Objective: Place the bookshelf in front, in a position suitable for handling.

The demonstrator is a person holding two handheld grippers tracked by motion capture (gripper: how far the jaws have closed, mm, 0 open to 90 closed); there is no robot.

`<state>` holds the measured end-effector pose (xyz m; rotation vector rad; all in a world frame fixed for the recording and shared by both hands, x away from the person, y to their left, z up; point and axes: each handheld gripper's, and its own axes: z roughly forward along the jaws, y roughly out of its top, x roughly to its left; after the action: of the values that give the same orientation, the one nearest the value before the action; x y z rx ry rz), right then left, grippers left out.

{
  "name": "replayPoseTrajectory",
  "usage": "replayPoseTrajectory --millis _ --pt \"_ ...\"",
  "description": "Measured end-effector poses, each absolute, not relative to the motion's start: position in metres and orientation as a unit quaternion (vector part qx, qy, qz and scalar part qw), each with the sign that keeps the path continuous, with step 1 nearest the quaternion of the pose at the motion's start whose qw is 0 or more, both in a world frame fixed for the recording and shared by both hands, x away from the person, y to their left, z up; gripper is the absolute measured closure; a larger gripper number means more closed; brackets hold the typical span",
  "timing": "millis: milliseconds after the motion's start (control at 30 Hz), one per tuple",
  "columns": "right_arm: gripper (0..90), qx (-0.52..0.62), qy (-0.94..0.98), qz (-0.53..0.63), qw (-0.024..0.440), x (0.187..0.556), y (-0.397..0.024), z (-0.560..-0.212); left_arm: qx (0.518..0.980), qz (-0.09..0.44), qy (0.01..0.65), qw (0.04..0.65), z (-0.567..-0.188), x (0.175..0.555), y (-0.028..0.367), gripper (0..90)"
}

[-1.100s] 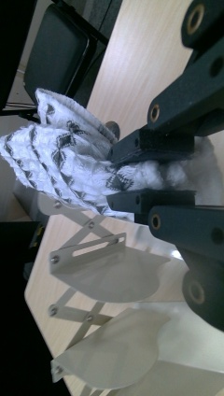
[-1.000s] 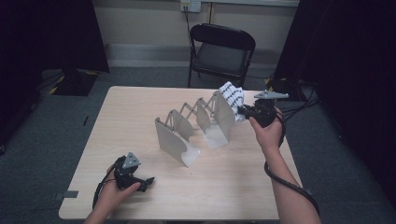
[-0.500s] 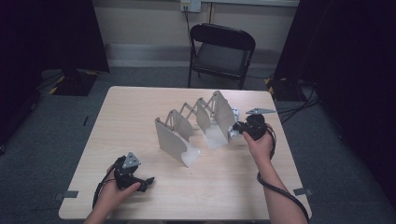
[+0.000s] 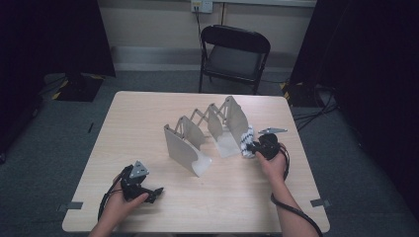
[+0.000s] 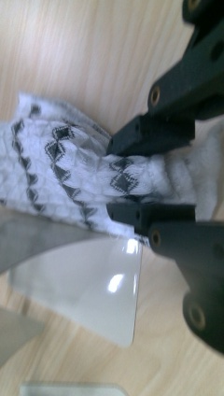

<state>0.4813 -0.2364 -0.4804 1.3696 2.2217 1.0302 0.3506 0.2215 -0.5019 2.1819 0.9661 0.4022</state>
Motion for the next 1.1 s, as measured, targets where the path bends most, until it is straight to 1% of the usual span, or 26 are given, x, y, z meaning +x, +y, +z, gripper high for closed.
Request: replayPoseTrajectory --millis 67,200,367,467,533,600,667,700,900,933,1000,1067,1100 --pt "60.2 0.495 0.773 0.353 0.179 0.480 -0.241 -0.480 0.844 0.155 0.373 0.353 -0.502 0.351 0.222 0.0" --pt "56.6 0.504 0.767 0.341 0.204 0.478 -0.245 -0.474 0.844 0.155 0.373 0.353 -0.502 0.351 0.222 0.0" --pt "49.3 0.498 0.763 0.355 0.208 0.480 -0.242 -0.466 0.842 0.156 0.375 0.354 -0.502 0.350 0.221 0.0" --pt "49.0 0.499 0.770 0.345 0.198 0.484 -0.238 -0.474 0.841 0.155 0.376 0.356 -0.502 0.350 0.221 0.1" --pt "49.9 0.498 0.774 0.338 0.195 0.485 -0.237 -0.478 0.841 0.155 0.377 0.356 -0.502 0.350 0.221 0.0" --pt "65.6 0.498 0.774 0.340 0.192 0.486 -0.236 -0.487 0.841 0.154 0.377 0.356 -0.502 0.350 0.221 0.1" --pt "73.3 0.497 0.775 0.345 0.183 0.486 -0.237 -0.486 0.843 0.156 0.374 0.353 -0.502 0.350 0.222 0.0" --pt "75.1 0.498 0.776 0.343 0.181 0.486 -0.237 -0.484 0.842 0.156 0.375 0.354 -0.502 0.350 0.221 0.0" --pt "77.5 0.498 0.766 0.366 0.176 0.483 -0.237 -0.470 0.844 0.156 0.374 0.352 -0.502 0.350 0.222 0.0" --pt "77.6 0.491 0.769 0.368 0.179 0.482 -0.235 -0.461 0.843 0.156 0.374 0.353 -0.502 0.350 0.222 0.0" --pt "77.6 0.488 0.769 0.371 0.180 0.481 -0.234 -0.456 0.843 0.156 0.374 0.353 -0.502 0.350 0.222 0.0" --pt "77.8 0.486 0.763 0.386 0.184 0.480 -0.234 -0.440 0.843 0.156 0.374 0.353 -0.502 0.350 0.222 0.0" --pt "77.8 0.486 0.763 0.386 0.184 0.480 -0.234 -0.440 0.843 0.156 0.374 0.353 -0.502 0.350 0.222 0.0"
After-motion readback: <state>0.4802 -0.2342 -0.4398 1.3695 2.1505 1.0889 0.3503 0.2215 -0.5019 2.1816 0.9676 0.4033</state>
